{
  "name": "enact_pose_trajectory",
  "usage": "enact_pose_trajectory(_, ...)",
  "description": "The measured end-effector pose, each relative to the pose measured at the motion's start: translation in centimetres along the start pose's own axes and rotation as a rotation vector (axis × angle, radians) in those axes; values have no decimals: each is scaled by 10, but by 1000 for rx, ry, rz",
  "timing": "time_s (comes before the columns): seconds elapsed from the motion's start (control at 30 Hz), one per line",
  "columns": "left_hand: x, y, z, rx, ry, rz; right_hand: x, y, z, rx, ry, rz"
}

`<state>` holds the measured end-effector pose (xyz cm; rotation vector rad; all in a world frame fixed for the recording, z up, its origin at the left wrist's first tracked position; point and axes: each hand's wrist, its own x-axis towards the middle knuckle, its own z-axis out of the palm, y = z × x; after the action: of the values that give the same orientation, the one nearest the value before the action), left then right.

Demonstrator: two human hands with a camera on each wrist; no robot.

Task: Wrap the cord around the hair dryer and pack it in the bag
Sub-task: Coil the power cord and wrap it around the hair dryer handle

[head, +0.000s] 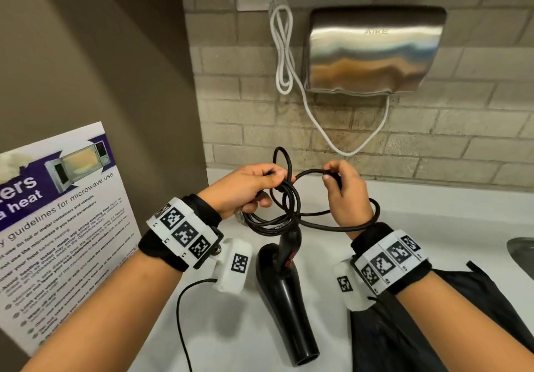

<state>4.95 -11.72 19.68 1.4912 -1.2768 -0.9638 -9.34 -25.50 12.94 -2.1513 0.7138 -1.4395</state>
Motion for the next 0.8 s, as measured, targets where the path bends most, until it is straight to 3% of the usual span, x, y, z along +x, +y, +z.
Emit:
enact_pose_trajectory(0.2,-2,5,0,18,-5,11,-3,-17,3,244,97,43)
enact_pose_trajectory(0.37,-1,6,1,-51,24,70,-15,-6,11,319,21,116)
enact_pose_trajectory(0.47,0,2,1,-81,79,82,-24,3,14,123,51,80)
enact_pose_trajectory(0.53,0,2,0,-106,98,85,-30,9,12,-44,108,-37)
enact_pose_trajectory(0.6,0,2,-1,-116,104,89,-35,13,9,-62,-45,-90)
enact_pose_trajectory(0.7,0,2,-2,-110,82,105,-36,19,8,-153,-347,53)
enact_pose_trajectory(0.8,1,2,-2,-113,66,107,-28,29,11,-71,-350,260)
